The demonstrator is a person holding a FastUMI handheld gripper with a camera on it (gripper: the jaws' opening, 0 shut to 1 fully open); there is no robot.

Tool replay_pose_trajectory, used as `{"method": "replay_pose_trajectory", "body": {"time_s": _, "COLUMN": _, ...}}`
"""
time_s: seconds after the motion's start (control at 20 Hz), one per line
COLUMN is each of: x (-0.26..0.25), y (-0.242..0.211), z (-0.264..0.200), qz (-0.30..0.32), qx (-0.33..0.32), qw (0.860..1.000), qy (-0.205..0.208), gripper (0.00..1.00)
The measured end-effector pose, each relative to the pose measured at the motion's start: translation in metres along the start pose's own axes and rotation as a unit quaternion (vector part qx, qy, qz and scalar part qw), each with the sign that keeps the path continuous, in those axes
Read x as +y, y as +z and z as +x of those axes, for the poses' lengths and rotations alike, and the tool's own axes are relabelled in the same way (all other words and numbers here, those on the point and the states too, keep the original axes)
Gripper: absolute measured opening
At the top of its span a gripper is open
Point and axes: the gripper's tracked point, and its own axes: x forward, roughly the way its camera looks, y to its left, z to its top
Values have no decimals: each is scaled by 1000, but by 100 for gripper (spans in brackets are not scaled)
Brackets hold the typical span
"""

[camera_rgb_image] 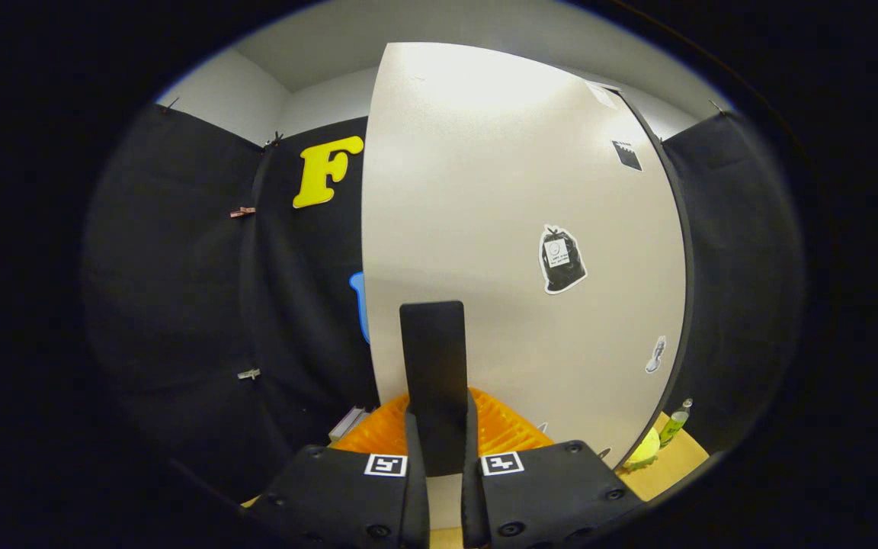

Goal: Open the shoe cabinet door, grab the shoes and put them into the shoe cabinet, then close the shoe cabinet door.

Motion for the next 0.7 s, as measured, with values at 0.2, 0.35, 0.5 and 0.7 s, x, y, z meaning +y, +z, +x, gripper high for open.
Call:
{"method": "replay_pose_trajectory", "body": {"time_s": 0.2, "x": -12, "y": 0, "z": -34, "qz": 9, "qx": 2, "qw": 1000, "qy": 17, "gripper": 20}}
{"method": "replay_pose_trajectory", "body": {"time_s": 0.35, "x": -24, "y": 3, "z": -54, "qz": 10, "qx": 0, "qw": 1000, "qy": 29, "gripper": 20}}
{"method": "replay_pose_trajectory", "body": {"time_s": 0.5, "x": -39, "y": 4, "z": -77, "qz": 4, "qx": 5, "qw": 999, "qy": 35, "gripper": 20}}
{"method": "replay_pose_trajectory", "body": {"time_s": 0.7, "x": -63, "y": 8, "z": -102, "qz": -3, "qx": 5, "qw": 999, "qy": 31, "gripper": 20}}
